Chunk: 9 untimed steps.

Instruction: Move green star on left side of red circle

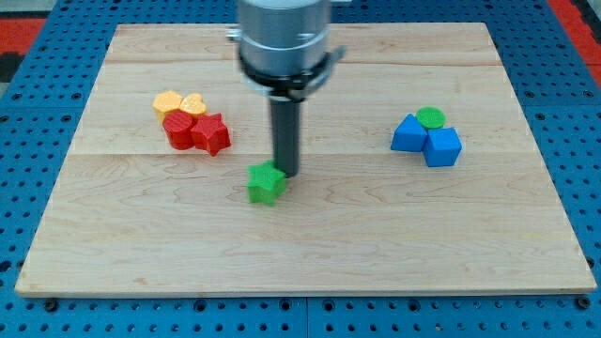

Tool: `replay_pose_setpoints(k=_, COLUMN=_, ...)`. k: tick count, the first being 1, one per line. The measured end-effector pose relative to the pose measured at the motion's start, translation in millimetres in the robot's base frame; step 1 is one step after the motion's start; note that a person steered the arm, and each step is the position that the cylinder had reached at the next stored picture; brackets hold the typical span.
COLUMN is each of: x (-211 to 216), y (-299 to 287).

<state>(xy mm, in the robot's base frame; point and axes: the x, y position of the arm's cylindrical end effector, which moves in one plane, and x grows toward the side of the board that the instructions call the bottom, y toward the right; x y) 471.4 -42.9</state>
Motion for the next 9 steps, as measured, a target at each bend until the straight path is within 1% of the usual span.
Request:
replay_pose_setpoints(k=1, x=27, y=6)
replay_pose_setpoints(k=2, x=37, y=-42)
replay_pose_setpoints(k=3, x=56, y=-99)
replay_pose_setpoints(k=4, x=122, y=-70)
replay_pose_setpoints(k=5, x=116, y=-104)
replay_pose_setpoints(k=6, x=85, y=-123)
replay_pose_setpoints(k=7, x=49, y=-159)
replay_pose_setpoints(k=8, x=18, y=-178)
replay_pose_setpoints(k=9, x=-7, y=-179)
